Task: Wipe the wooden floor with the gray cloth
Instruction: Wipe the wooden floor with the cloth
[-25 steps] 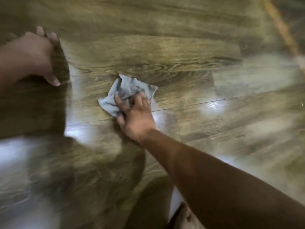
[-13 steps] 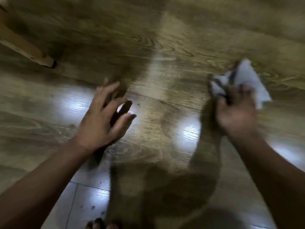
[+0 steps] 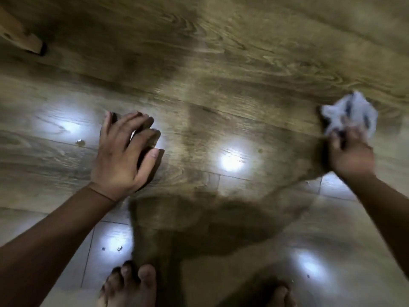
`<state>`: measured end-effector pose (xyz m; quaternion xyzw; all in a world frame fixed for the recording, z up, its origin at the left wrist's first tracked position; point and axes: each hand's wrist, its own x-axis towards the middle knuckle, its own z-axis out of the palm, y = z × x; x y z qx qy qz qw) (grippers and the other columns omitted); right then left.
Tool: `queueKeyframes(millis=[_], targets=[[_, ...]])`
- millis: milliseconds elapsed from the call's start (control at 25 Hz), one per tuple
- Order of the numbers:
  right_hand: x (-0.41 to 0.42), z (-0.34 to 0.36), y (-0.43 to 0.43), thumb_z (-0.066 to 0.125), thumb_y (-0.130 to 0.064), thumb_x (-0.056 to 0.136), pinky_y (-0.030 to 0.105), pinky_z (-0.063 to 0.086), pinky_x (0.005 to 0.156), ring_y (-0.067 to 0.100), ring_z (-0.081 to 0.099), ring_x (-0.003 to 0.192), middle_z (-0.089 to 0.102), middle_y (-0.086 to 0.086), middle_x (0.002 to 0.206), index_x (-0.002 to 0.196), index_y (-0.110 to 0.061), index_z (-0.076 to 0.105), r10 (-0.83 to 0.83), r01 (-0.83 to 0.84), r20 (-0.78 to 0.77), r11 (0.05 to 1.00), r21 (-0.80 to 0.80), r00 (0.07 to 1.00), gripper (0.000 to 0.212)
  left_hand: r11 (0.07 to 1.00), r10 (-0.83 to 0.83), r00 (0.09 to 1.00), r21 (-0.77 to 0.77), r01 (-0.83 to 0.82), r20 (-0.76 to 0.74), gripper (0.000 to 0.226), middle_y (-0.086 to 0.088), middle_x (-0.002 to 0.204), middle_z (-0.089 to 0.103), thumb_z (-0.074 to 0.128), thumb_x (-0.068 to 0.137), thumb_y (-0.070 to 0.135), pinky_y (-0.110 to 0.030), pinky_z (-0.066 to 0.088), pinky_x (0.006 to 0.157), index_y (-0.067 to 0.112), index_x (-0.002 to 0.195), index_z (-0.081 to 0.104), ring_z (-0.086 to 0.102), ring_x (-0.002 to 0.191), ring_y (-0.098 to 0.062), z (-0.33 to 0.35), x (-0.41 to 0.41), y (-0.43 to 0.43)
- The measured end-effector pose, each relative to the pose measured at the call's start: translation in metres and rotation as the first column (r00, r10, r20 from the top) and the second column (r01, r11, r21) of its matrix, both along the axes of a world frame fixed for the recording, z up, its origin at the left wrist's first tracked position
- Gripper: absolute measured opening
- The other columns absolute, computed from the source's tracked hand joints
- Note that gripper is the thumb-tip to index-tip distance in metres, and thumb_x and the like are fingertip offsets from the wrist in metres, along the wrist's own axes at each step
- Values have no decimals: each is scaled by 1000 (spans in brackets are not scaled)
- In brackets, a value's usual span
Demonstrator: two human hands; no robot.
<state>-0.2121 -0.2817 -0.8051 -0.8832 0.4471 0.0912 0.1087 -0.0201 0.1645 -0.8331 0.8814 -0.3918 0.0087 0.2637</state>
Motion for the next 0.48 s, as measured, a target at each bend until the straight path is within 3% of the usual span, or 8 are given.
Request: queueKeyframes(millis=[40, 120, 200, 280, 400, 480], targets=[[-34, 5, -27, 31, -55, 93, 51, 36, 110, 41, 39, 137, 38, 17, 152, 149, -29, 34, -212, 212, -33, 977, 22, 977, 61, 1000, 2, 1000, -9, -2, -6, 35, -22, 131, 56, 50, 98, 31, -64, 20, 116, 4, 117, 60, 48, 130, -38, 2, 1, 0], [-65, 10, -42, 29, -55, 94, 49, 32, 113, 41, 40, 136, 43, 19, 148, 147, -19, 39, -532, 528, 26, 844, 92, 846, 64, 1000, 5, 1000, -20, -5, -19, 36, -24, 127, 58, 50, 97, 29, -68, 23, 113, 0, 116, 62, 51, 127, -40, 2, -2, 2], [-47, 7, -2, 32, -38, 102, 43, 24, 118, 35, 37, 139, 44, 19, 148, 146, -10, 42, -557, 558, 51, 830, 10, 829, 53, 1000, 1, 1000, -9, -1, -1, 39, -27, 124, 60, 49, 98, 29, -69, 26, 109, -3, 114, 64, 54, 122, -43, -1, -4, 2], [-9, -2, 67, 37, -19, 102, 40, 16, 121, 31, 31, 144, 40, 18, 152, 146, -7, 41, -419, 424, 129, 905, -16, 899, 46, 998, -33, 999, 43, 34, -9, 42, -29, 123, 59, 49, 98, 30, -70, 30, 105, -6, 114, 64, 56, 118, -46, -1, 4, 5], [52, -4, 209, 43, -20, 92, 42, 23, 115, 33, 26, 146, 36, 16, 154, 147, -16, 41, -8, 8, 193, 1000, 3, 981, 55, 998, -29, 999, 49, 28, 17, 45, -29, 126, 56, 48, 98, 32, -70, 29, 105, -6, 119, 60, 54, 118, -46, 8, -6, 4], [105, -3, 287, 42, -30, 86, 47, 16, 117, 32, 19, 149, 32, 10, 158, 147, -24, 42, 335, -357, 189, 929, 97, 923, 61, 999, 45, 995, 3, -45, -91, 49, -32, 130, 51, 44, 98, 33, -68, 24, 111, -8, 123, 54, 49, 122, -44, -2, -5, 7]])
